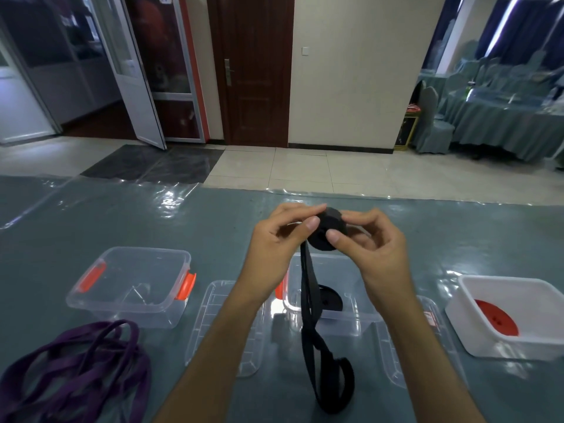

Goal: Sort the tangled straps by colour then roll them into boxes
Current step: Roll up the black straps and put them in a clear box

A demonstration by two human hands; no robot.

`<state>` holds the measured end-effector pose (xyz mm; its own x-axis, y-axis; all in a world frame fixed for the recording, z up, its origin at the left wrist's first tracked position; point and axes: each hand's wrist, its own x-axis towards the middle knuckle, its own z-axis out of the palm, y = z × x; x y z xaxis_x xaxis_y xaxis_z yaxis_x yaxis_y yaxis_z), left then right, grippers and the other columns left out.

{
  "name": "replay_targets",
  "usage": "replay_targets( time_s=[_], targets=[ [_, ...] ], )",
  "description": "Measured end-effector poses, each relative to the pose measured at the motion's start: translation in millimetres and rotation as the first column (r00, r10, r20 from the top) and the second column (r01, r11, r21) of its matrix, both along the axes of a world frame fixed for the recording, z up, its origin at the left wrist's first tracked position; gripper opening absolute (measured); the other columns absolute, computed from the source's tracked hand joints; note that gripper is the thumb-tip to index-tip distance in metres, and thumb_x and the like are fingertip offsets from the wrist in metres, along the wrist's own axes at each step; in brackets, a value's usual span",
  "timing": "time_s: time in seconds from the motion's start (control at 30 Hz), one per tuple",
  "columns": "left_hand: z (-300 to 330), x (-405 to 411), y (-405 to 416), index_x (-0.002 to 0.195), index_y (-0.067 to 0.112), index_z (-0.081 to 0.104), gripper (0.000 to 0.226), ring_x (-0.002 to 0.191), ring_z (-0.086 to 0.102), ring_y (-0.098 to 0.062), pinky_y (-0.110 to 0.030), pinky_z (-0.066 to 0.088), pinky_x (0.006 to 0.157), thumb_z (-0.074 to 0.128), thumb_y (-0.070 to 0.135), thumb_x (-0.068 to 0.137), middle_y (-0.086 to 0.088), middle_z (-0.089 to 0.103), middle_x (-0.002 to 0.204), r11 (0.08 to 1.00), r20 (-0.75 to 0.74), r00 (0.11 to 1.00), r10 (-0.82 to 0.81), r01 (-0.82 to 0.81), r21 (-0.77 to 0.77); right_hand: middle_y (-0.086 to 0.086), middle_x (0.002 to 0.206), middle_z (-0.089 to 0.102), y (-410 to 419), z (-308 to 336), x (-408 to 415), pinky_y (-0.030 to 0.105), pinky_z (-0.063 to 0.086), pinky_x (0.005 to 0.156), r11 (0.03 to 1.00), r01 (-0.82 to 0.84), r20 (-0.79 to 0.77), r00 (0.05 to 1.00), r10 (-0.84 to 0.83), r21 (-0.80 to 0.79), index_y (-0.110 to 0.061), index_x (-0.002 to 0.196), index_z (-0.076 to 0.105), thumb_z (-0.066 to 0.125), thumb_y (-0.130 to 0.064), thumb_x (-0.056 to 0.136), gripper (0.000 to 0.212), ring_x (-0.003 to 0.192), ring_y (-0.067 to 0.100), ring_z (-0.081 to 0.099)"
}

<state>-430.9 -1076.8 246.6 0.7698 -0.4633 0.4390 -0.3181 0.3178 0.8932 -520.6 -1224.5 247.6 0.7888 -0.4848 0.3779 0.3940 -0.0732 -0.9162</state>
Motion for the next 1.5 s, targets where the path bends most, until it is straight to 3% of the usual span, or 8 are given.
replay_targets(
  time_s=[0.13, 0.27, 0.43, 0.63, 0.83, 1.0, 1.33, 1.5],
  targets=[
    [4, -8, -9, 0.104, -0.001, 0.077, 0.017, 0.1, 0.076, -0.02, -0.024, 0.057, 0.087, 0.078, 0.005, 0.088, -0.008, 0.079, 0.103, 0.99, -0.071, 0.992, 0.108, -0.114, -0.084, 0.016, 0.102, 0.076, -3, 4, -5, 0.036, 0.063, 0.084, 0.999, 0.013, -0.03, 0.999, -0.014, -0.042, -0.007, 0.089, 0.058, 0.086, -0.012, 0.073, 0.033, 0.097, 0.03, 0.077],
    [1, -9, -10, 0.121, 0.003, 0.074, 0.027, 0.119, 0.068, -0.016, -0.022, 0.053, 0.097, 0.069, 0.008, 0.095, -0.008, 0.073, 0.123, 0.996, -0.031, 0.998, 0.054, -0.057, -0.072, 0.008, 0.107, 0.078, -1, 12, -5, 0.036, 0.061, 0.091, 0.992, 0.11, 0.069, 0.992, -0.105, -0.068, -0.009, 0.105, 0.071, 0.084, -0.006, 0.079, 0.029, 0.103, 0.023, 0.076],
    [5, -2, -5, 0.121, 0.006, 0.074, 0.025, 0.116, 0.069, -0.025, -0.031, 0.055, 0.099, 0.068, 0.007, 0.097, -0.009, 0.072, 0.119, 1.0, 0.09, 0.996, -0.004, 0.004, 0.003, 0.01, 0.1, 0.078, 4, 6, -8, 0.045, 0.064, 0.087, 0.998, 0.067, 0.024, 0.997, -0.067, 0.012, -0.008, 0.09, 0.058, 0.084, -0.009, 0.073, 0.031, 0.094, 0.028, 0.078],
    [11, -12, -15, 0.114, 0.014, 0.076, 0.022, 0.116, 0.07, -0.02, -0.031, 0.055, 0.097, 0.073, 0.017, 0.092, -0.006, 0.074, 0.117, 0.99, 0.038, 0.993, 0.109, -0.105, -0.095, 0.007, 0.108, 0.076, 8, 21, -6, 0.041, 0.063, 0.087, 0.988, 0.146, 0.12, 0.983, -0.141, -0.04, -0.013, 0.114, 0.069, 0.081, -0.007, 0.084, 0.033, 0.104, 0.023, 0.075],
    [23, -8, -16, 0.122, 0.013, 0.075, 0.026, 0.117, 0.069, -0.023, -0.037, 0.055, 0.102, 0.069, 0.012, 0.097, -0.003, 0.074, 0.117, 1.0, 0.075, 0.997, 0.006, -0.005, -0.013, 0.008, 0.1, 0.076, 10, 20, -4, 0.036, 0.064, 0.085, 0.988, 0.144, 0.119, 0.982, -0.149, 0.054, -0.007, 0.095, 0.056, 0.081, -0.013, 0.078, 0.031, 0.096, 0.023, 0.077],
    [24, -15, -20, 0.111, 0.007, 0.077, 0.025, 0.108, 0.073, -0.018, -0.023, 0.057, 0.089, 0.078, 0.014, 0.087, -0.007, 0.076, 0.115, 0.985, -0.025, 0.992, 0.122, -0.125, -0.122, 0.008, 0.11, 0.075, 3, 31, -6, 0.034, 0.062, 0.088, 0.991, 0.122, 0.142, 0.983, -0.113, -0.054, -0.015, 0.113, 0.067, 0.081, -0.006, 0.082, 0.035, 0.106, 0.022, 0.074],
    [25, -14, -22, 0.105, 0.013, 0.075, 0.015, 0.101, 0.073, -0.018, -0.024, 0.056, 0.088, 0.073, 0.017, 0.09, -0.004, 0.077, 0.103, 0.988, 0.017, 0.995, 0.096, -0.093, -0.127, 0.011, 0.106, 0.077, -5, 27, -7, 0.05, 0.062, 0.092, 0.992, 0.125, 0.106, 0.986, -0.125, 0.006, -0.01, 0.099, 0.071, 0.083, -0.013, 0.079, 0.024, 0.101, 0.027, 0.076],
    [22, -13, -25, 0.117, 0.016, 0.077, 0.025, 0.119, 0.067, -0.026, -0.03, 0.054, 0.098, 0.069, 0.019, 0.093, -0.015, 0.068, 0.124, 0.989, -0.029, 1.0, -0.007, 0.003, -0.149, 0.007, 0.111, 0.077, 3, 25, -3, 0.045, 0.06, 0.095, 0.988, 0.137, 0.16, 0.976, -0.146, 0.064, -0.013, 0.116, 0.07, 0.075, -0.017, 0.086, 0.03, 0.107, 0.025, 0.074]
  ],
)
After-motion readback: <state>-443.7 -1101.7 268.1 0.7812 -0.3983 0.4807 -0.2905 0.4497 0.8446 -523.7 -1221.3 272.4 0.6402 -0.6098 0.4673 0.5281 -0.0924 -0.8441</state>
